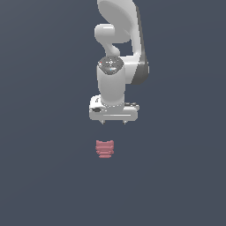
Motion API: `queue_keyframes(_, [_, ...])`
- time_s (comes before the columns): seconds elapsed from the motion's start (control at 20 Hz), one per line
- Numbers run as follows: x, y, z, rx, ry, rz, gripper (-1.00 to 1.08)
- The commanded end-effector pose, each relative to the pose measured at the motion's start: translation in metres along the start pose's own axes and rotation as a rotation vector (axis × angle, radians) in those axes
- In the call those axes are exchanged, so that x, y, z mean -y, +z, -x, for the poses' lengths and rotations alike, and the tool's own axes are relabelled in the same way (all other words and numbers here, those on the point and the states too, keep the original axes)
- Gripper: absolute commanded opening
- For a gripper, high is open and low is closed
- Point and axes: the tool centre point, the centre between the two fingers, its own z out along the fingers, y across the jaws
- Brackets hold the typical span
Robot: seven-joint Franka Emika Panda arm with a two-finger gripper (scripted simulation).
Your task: Pick up the object and move it to a goal position.
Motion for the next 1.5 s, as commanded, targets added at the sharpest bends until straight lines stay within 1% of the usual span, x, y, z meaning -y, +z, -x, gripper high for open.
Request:
queue_keyframes(0.0, [0.000,0.000,0.000,0.000,0.000,0.000,1.00])
queue_keyframes(0.4, [0.002,-0.009,-0.002,-0.020,-0.053,0.022,1.00])
queue_keyframes(0.75, [0.002,-0.009,-0.003,-0.020,-0.046,0.022,1.00])
queue_keyframes(1.1, [-0.001,-0.007,-0.007,-0.019,0.030,0.020,1.00])
queue_keyframes(1.45, [-0.005,-0.002,-0.015,-0.016,0.173,0.016,1.00])
